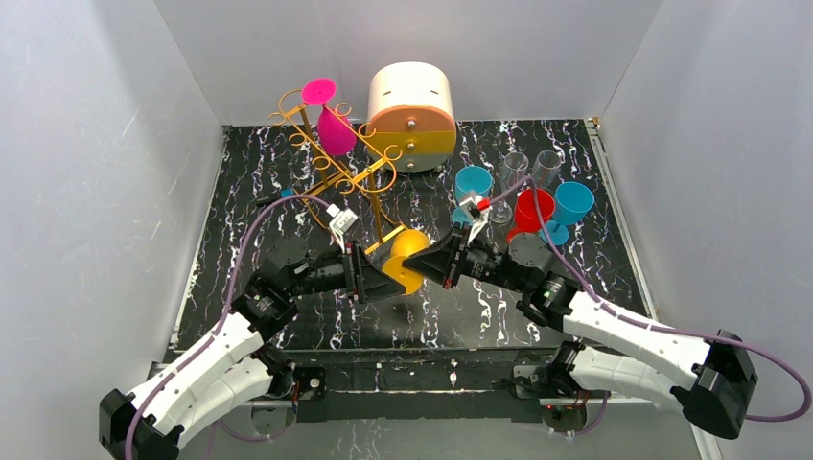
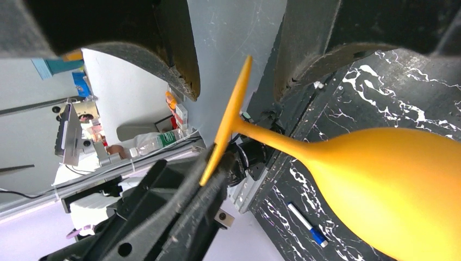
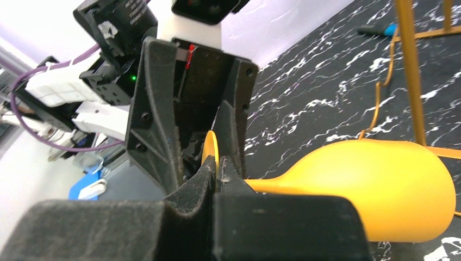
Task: Take the wine glass off the wine glass rack
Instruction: Place the wine glass at the center of the board.
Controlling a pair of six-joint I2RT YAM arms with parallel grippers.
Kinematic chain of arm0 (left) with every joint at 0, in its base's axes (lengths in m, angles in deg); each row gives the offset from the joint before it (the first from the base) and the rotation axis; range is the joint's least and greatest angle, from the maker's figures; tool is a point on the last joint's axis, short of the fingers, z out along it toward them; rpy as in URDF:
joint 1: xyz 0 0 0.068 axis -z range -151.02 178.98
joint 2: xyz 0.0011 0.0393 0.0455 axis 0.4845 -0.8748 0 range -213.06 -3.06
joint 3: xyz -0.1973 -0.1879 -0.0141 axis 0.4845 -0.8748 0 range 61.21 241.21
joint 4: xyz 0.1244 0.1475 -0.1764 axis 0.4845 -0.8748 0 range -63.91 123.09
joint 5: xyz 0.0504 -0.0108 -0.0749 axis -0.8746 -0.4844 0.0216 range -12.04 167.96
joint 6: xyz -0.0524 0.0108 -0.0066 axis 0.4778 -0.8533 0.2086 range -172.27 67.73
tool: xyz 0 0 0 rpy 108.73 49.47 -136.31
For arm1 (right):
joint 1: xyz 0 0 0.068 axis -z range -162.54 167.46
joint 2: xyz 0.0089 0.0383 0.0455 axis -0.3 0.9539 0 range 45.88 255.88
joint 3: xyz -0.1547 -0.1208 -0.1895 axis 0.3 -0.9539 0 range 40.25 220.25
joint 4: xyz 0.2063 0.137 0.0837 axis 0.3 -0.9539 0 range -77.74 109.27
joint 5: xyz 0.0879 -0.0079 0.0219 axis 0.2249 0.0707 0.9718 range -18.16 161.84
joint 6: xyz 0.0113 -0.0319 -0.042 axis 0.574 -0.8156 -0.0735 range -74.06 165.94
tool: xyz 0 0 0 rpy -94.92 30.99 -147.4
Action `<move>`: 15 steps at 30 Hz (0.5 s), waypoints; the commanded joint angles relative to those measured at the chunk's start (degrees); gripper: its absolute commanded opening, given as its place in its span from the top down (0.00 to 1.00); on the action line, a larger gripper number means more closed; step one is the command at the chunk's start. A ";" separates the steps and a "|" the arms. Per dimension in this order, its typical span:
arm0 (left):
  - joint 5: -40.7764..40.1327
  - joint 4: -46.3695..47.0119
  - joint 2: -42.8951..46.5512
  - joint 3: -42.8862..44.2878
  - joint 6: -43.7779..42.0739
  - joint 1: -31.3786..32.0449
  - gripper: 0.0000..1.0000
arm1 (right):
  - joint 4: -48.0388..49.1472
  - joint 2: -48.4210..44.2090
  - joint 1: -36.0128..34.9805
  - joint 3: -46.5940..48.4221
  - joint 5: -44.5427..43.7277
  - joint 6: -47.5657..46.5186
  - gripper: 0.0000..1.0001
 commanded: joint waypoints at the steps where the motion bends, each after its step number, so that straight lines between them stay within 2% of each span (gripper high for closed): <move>1: 3.16 5.09 0.32 0.30 0.47 0.00 0.51 | 5.25 -2.76 -0.37 -1.27 -6.69 -1.55 0.99; 7: -0.27 5.77 1.44 0.41 -0.23 0.00 0.63 | 8.51 -4.44 -0.35 -3.53 -7.55 -1.44 0.99; 11: -1.74 9.49 1.18 -1.41 1.88 0.00 0.67 | 10.00 -4.56 -0.38 -4.28 -6.86 -0.86 0.99; 12: -1.85 12.77 0.41 -2.54 3.66 -0.03 0.69 | 11.74 -4.64 -0.33 -5.00 -7.10 -0.17 0.99; 15: -2.13 13.86 0.03 -3.04 4.88 -0.01 0.70 | 11.95 -4.56 -0.39 -5.09 -6.88 -0.22 0.99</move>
